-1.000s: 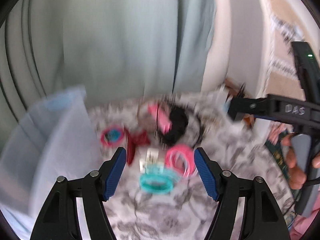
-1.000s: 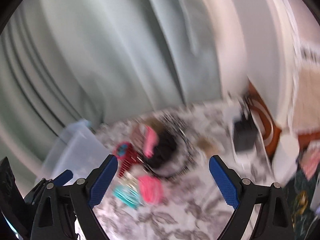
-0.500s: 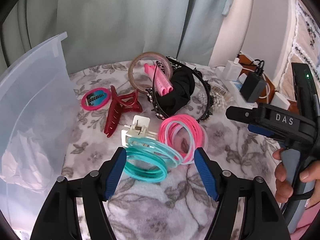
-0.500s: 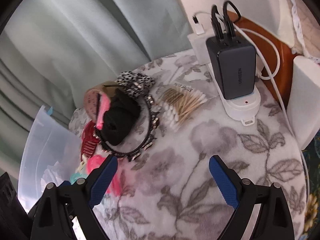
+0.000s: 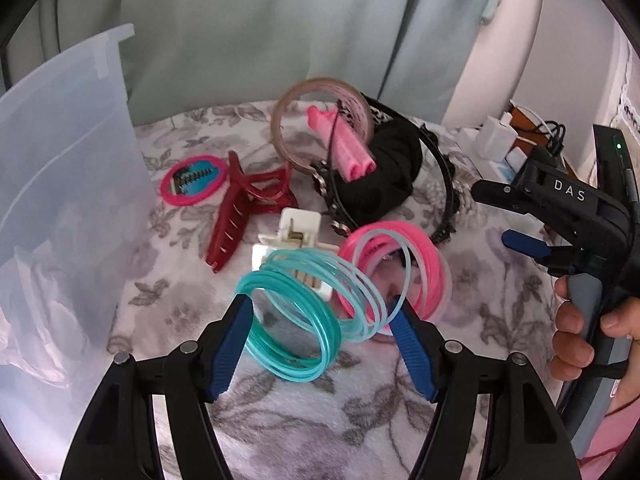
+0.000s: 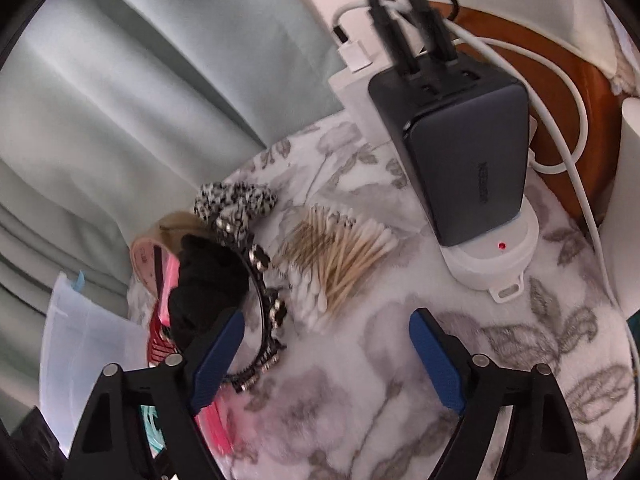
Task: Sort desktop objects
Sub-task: 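Move the left tool to the teal bangles and the right tool to the cotton swab bag, then grasp the teal bangles with the left tool while the right tool grasps the cotton swab bag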
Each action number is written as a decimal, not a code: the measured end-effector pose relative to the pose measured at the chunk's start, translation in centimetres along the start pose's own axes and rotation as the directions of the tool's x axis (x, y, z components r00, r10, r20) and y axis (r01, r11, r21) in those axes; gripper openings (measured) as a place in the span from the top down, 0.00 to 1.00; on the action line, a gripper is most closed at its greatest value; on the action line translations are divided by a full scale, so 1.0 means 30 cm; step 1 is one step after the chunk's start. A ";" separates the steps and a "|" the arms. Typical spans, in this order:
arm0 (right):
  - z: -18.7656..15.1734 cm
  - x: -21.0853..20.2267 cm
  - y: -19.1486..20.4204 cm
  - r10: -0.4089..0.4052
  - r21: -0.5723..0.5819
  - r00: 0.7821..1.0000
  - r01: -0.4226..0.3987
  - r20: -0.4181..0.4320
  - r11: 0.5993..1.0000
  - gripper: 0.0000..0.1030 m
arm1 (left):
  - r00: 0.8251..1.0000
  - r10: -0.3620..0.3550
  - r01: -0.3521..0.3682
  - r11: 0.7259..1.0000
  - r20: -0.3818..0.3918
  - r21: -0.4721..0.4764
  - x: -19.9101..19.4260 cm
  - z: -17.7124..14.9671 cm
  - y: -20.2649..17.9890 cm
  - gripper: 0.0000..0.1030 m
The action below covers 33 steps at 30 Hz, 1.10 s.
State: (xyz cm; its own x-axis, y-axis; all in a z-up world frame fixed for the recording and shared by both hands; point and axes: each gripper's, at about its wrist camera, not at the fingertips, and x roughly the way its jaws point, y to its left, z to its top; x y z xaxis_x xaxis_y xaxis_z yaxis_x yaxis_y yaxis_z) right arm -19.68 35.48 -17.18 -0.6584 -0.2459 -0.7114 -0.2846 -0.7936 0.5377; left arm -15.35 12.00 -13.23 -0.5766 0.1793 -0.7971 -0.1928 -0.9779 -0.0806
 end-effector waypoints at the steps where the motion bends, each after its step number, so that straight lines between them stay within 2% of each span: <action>1: 0.005 0.001 -0.007 0.002 0.017 1.000 -0.002 0.006 1.000 0.20 | 1.000 0.005 -0.005 1.000 0.006 0.002 -0.003 0.002 0.001 0.32; 3: 0.002 -0.002 -0.023 0.005 0.070 1.000 -0.007 0.030 0.998 0.24 | 1.000 0.001 -0.001 1.000 0.015 -0.004 -0.008 0.004 0.009 0.34; 5: -0.003 -0.003 -0.024 0.011 0.096 0.999 -0.016 0.051 0.995 0.24 | 1.000 -0.004 0.004 1.000 0.013 -0.010 -0.007 0.004 0.018 0.38; 8: 0.001 0.009 -0.021 0.029 0.141 0.997 -0.039 0.068 0.989 0.30 | 1.000 -0.015 0.015 1.000 0.008 -0.012 -0.004 0.003 0.025 0.46; 13: 0.023 0.042 -0.002 0.011 0.167 0.996 -0.025 0.084 0.986 0.38 | 1.000 -0.013 0.013 1.000 0.002 -0.008 -0.002 0.002 0.031 0.51; 15: 0.027 0.053 0.000 -0.004 0.179 0.996 -0.011 0.089 0.984 0.47 | 1.000 -0.016 0.016 1.000 -0.002 -0.007 -0.002 0.003 0.035 0.55; 19: 0.033 0.072 0.015 -0.036 0.164 0.995 0.021 0.088 0.986 0.54 | 1.000 -0.019 0.019 1.000 -0.014 -0.012 0.003 0.001 0.043 0.56; 24: 0.022 0.079 0.021 0.010 0.166 0.997 -0.022 0.072 0.986 0.69 | 1.000 -0.024 0.024 1.000 -0.015 -0.003 -0.006 -0.003 0.041 0.63; 28: 0.017 0.051 0.022 0.015 0.168 0.997 -0.027 0.072 0.985 0.71 | 0.999 -0.039 0.039 0.999 -0.010 0.013 -0.017 -0.004 0.034 0.77; 33: -0.012 -0.007 -0.007 0.002 0.193 0.997 -0.017 0.078 0.981 0.72 | 0.998 -0.058 0.058 0.998 -0.011 0.022 -0.034 -0.016 0.029 0.85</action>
State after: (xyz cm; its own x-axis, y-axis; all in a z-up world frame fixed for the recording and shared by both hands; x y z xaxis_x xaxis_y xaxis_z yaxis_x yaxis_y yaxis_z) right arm -19.23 35.52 -17.31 -0.7114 -0.2029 -0.6728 -0.4029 -0.6667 0.6270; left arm -14.56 10.92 -12.77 -0.5561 0.2342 -0.7975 -0.2429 -0.9634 -0.1135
